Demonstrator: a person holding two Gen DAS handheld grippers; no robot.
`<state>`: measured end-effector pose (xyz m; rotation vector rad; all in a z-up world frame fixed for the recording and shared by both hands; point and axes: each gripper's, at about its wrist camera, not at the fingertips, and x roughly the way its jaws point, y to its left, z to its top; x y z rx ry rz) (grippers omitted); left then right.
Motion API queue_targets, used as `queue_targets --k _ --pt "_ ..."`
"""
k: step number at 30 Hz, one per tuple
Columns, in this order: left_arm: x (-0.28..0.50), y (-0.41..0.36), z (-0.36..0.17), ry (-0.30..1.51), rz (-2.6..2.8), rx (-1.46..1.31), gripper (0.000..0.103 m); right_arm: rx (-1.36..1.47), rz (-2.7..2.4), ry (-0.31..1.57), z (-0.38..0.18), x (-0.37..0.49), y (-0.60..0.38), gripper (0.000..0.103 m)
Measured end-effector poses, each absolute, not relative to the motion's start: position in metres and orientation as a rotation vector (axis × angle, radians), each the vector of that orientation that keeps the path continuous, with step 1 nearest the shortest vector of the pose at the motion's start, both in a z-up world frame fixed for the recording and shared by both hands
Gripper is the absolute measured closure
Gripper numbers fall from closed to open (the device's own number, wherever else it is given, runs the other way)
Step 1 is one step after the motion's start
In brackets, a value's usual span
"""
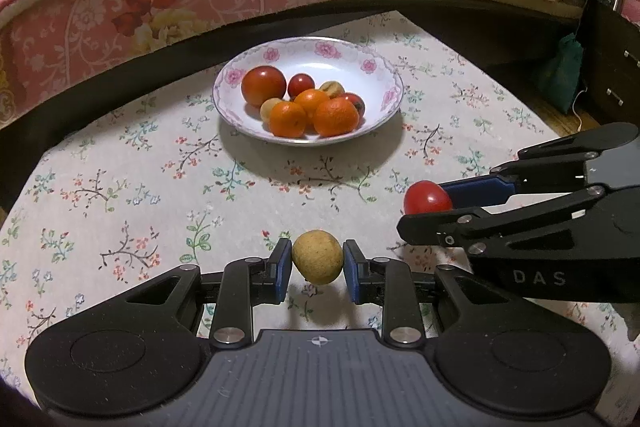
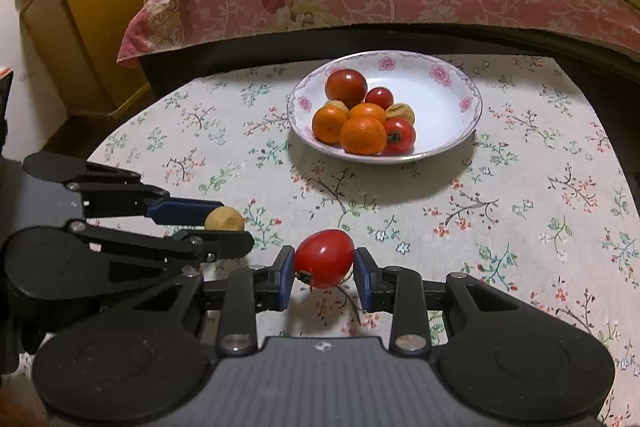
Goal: Organize fruits
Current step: 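Lift the brown fruit with the left gripper while the right gripper holds the cherry tomato, then carry the brown fruit and cherry tomato over the white bowl with both grippers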
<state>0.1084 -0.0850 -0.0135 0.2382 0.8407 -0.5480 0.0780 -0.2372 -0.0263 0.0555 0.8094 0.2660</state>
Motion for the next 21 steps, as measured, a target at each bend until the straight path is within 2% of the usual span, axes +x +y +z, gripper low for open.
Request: queue_targets --k 13,21 --pt "0.129 -0.085 0.009 0.78 -0.528 0.207 0.068 0.089 0.239 0.747 -0.008 0.09 -0.25 0.073" --pt "0.113 -0.06 -0.008 0.907 -0.543 0.096 0.066 0.118 0.229 0.755 -0.011 0.092 -0.259 0.073"
